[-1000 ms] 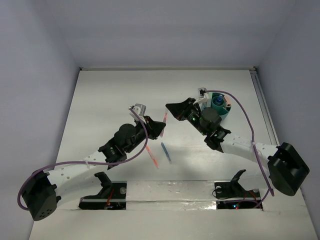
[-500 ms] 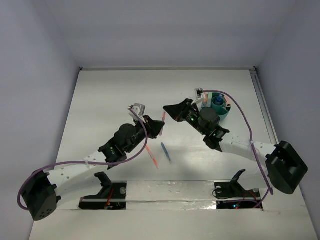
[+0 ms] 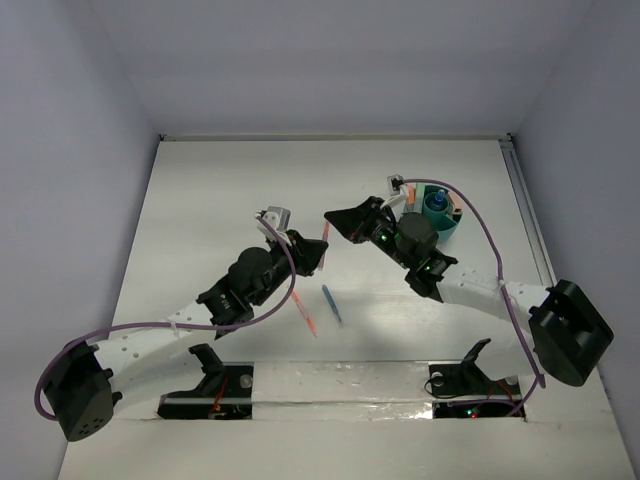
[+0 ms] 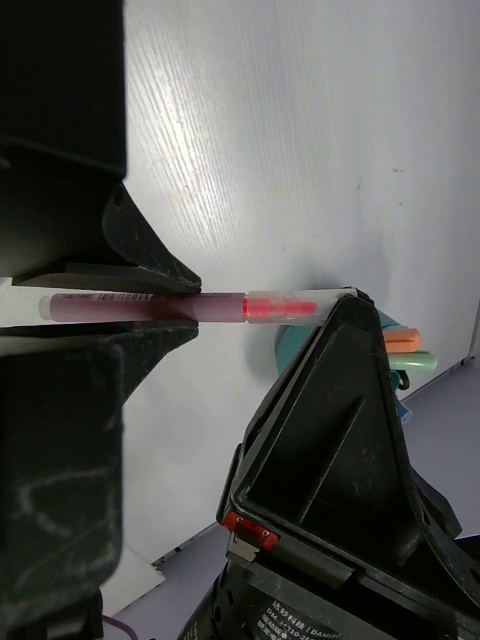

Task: Sort the stationery into containers
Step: Close the pen cap on the pen.

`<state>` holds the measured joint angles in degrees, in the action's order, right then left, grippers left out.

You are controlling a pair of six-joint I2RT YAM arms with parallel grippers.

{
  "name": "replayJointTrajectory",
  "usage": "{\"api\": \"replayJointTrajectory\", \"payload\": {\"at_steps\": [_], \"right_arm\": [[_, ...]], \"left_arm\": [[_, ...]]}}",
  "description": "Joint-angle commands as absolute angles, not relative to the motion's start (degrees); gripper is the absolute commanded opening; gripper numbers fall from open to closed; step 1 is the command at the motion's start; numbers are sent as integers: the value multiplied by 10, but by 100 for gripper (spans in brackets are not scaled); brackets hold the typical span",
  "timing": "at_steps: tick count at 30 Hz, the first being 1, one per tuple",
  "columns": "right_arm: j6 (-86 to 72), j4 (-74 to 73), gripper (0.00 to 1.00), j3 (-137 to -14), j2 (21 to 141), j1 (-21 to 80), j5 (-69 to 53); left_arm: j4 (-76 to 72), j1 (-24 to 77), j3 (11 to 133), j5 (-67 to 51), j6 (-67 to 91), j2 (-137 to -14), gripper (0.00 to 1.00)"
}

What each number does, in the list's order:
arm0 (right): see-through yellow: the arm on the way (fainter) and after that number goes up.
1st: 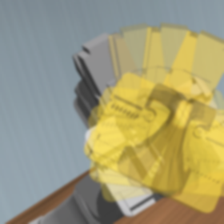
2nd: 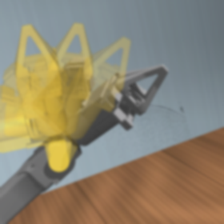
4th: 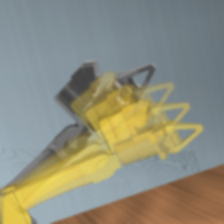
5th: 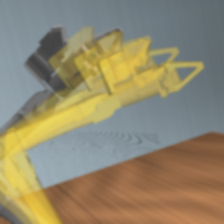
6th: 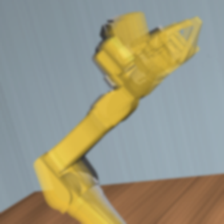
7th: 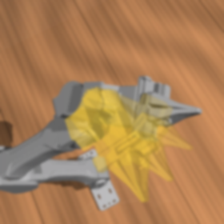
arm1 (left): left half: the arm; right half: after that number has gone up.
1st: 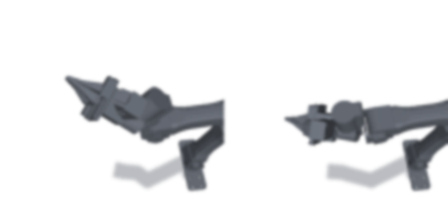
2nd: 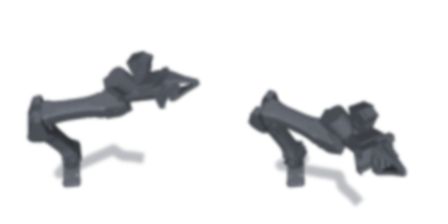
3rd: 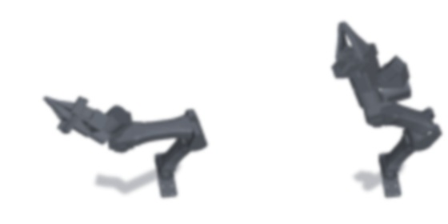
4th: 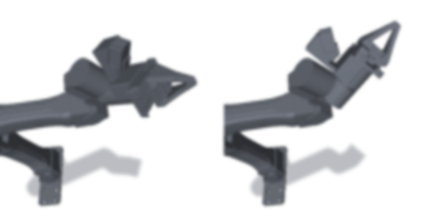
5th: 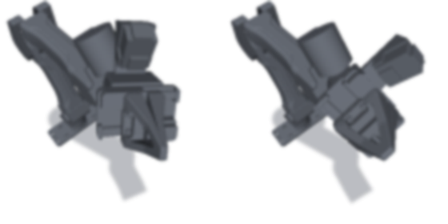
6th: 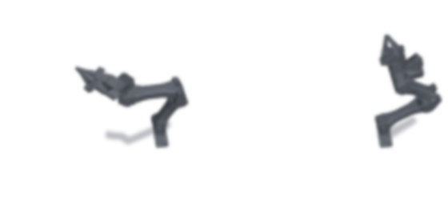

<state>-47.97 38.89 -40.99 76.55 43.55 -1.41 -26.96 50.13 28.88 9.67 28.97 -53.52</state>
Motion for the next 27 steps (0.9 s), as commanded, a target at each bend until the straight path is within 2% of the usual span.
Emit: {"api": "replayJointTrajectory", "payload": {"at_steps": [1, 12, 27], "right_arm": [[-483, 395, 0, -425, 762, 437, -37], [-447, 347, 0, -439, 768, 458, -29], [-369, 193, 0, -504, 806, 482, -61]], "left_arm": [[-304, 499, 323, 118, 275, -526, 0], [-290, 499, 351, 146, 241, -515, 0], [-268, 483, 367, 139, 226, -499, 0]]}}
